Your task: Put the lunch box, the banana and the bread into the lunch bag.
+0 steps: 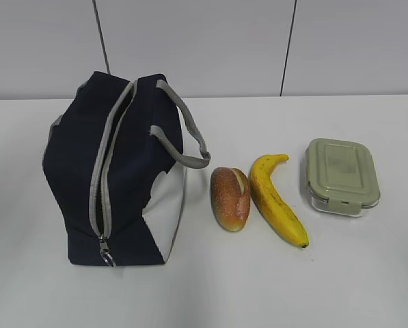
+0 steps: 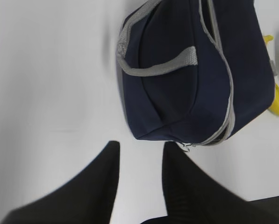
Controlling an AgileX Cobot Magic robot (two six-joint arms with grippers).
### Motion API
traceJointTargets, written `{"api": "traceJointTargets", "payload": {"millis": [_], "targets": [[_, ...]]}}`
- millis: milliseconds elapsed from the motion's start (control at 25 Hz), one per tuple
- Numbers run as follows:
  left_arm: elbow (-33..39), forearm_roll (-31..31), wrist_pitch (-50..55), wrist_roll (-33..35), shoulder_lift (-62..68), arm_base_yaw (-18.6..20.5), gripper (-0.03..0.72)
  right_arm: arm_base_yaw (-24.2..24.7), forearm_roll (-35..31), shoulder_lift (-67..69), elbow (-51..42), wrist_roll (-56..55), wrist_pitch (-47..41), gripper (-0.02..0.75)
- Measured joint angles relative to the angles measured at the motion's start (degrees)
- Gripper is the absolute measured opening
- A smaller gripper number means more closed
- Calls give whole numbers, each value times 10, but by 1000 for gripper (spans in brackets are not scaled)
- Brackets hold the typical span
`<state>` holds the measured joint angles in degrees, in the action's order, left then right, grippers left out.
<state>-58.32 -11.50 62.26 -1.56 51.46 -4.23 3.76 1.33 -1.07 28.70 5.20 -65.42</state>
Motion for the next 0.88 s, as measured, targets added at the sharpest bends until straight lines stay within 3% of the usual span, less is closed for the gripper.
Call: {"api": "traceJointTargets", "payload": {"millis": [280, 600, 880], "targets": [[-100, -41, 1, 29, 167, -18, 251, 0, 0, 0, 0, 0, 0, 344], [-248, -41, 30, 35, 327, -65, 375, 0, 0, 0, 0, 0, 0, 344], [-343, -45, 64, 36, 440, -86, 396, 0, 0, 0, 0, 0, 0, 344]]}}
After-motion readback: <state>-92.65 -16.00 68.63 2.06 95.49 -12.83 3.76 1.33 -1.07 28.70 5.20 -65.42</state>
